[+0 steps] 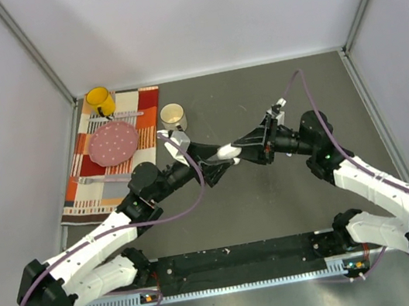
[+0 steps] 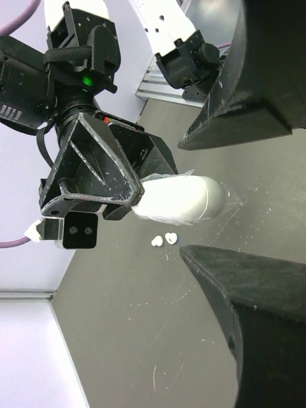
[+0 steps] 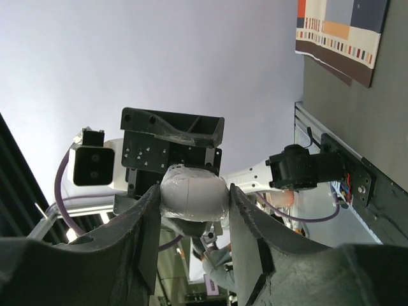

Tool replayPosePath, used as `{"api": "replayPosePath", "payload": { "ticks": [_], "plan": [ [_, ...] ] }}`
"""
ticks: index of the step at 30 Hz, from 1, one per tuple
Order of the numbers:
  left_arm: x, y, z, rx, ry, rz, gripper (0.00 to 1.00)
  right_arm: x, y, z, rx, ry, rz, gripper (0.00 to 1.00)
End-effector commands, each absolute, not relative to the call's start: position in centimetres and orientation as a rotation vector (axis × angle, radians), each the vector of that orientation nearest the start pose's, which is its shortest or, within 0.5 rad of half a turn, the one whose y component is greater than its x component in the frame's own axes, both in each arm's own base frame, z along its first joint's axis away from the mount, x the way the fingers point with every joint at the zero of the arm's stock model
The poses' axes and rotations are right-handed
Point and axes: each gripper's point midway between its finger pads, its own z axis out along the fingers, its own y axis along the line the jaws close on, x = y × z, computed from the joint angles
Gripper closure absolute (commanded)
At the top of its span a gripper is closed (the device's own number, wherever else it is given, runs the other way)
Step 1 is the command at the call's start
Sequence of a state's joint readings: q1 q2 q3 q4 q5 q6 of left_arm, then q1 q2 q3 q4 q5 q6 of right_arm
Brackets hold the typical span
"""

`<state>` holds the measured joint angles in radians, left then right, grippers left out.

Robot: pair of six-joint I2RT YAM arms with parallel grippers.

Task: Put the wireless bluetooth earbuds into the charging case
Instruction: Pass from the left arm to the right

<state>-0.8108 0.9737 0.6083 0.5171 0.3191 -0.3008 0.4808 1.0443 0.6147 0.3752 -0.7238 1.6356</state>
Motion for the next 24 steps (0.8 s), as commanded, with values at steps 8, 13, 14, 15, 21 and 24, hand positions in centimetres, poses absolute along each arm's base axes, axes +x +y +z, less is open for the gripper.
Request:
{"api": "replayPosePath", "payload": {
  "ticks": [8, 13, 14, 15, 21, 24],
  "plan": [
    [20.3, -28.6, 33.1, 0.481, 1.168, -1.126, 0.05, 21.7, 27.2, 30.7, 0.519, 1.943, 2.118, 1.0],
    [20.1, -26.6, 32.6, 0.387, 1.064, -1.105, 0.01, 21.8, 27.1, 31.2, 0.526, 1.918, 2.133, 1.0],
    [20.1, -26.8, 32.4, 0.404, 1.068, -1.107, 0.01, 21.8, 27.2, 31.3, 0.526, 1.916, 2.137, 1.0],
    [19.9, -27.1, 32.5, 0.419, 1.065, -1.114, 0.01, 21.8, 27.2, 31.3, 0.526, 1.916, 2.136, 1.0],
    [18.9, -27.7, 33.7, 0.43, 0.984, -1.198, 0.03, 21.8, 27.3, 31.2, 0.531, 1.925, 2.139, 1.0],
    [18.5, -28.1, 34.2, 0.451, 0.932, -1.23, 0.07, 21.7, 27.4, 31.3, 0.527, 1.923, 2.146, 1.0]
  ]
}}
